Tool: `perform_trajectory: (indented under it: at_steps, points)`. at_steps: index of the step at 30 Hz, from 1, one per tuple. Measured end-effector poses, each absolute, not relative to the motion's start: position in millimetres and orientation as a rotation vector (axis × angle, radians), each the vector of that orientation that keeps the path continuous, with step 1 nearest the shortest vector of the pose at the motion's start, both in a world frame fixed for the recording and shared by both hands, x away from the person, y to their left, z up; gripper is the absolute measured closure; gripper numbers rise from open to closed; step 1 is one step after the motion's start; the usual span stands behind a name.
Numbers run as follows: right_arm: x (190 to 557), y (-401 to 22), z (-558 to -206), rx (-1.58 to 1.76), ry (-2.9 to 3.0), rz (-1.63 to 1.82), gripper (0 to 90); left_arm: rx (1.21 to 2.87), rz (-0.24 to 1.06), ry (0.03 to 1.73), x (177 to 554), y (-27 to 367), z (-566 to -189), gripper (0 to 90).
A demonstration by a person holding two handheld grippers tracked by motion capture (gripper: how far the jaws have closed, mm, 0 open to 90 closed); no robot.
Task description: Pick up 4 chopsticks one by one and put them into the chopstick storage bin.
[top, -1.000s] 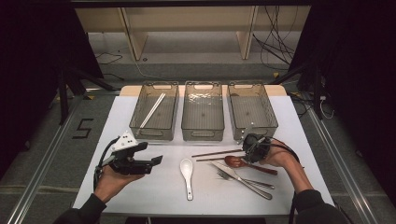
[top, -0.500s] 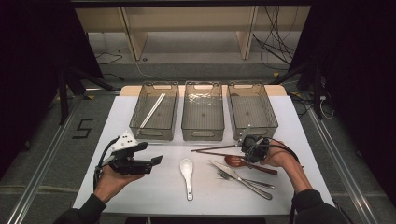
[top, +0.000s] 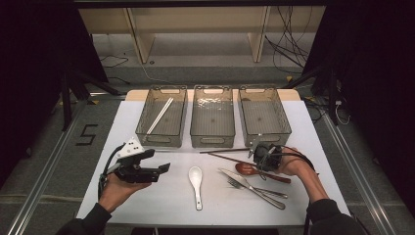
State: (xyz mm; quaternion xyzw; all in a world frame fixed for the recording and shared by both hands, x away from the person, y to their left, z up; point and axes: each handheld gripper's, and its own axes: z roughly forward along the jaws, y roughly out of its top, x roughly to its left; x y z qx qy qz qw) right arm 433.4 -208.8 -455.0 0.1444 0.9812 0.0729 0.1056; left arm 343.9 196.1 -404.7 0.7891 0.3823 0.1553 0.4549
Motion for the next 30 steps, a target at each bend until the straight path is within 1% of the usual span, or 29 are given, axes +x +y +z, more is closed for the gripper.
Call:
perform_trajectory:
  at_steps: [10,24,30]
  points:
    - [432.1,-210.9,-453.3,0.409,2.881,0.206,85.2,1.951,0.384,0.943,344.9,197.4,-405.1,22.9]
    - [422.5,-212.4,-435.2,0.411,2.838,0.359,85.3,1.941,0.382,0.957,345.7,198.8,-405.7,22.9]
    - [417.6,-209.2,-421.4,0.439,2.796,0.504,85.2,1.935,0.377,0.956,345.6,198.7,-405.5,21.9]
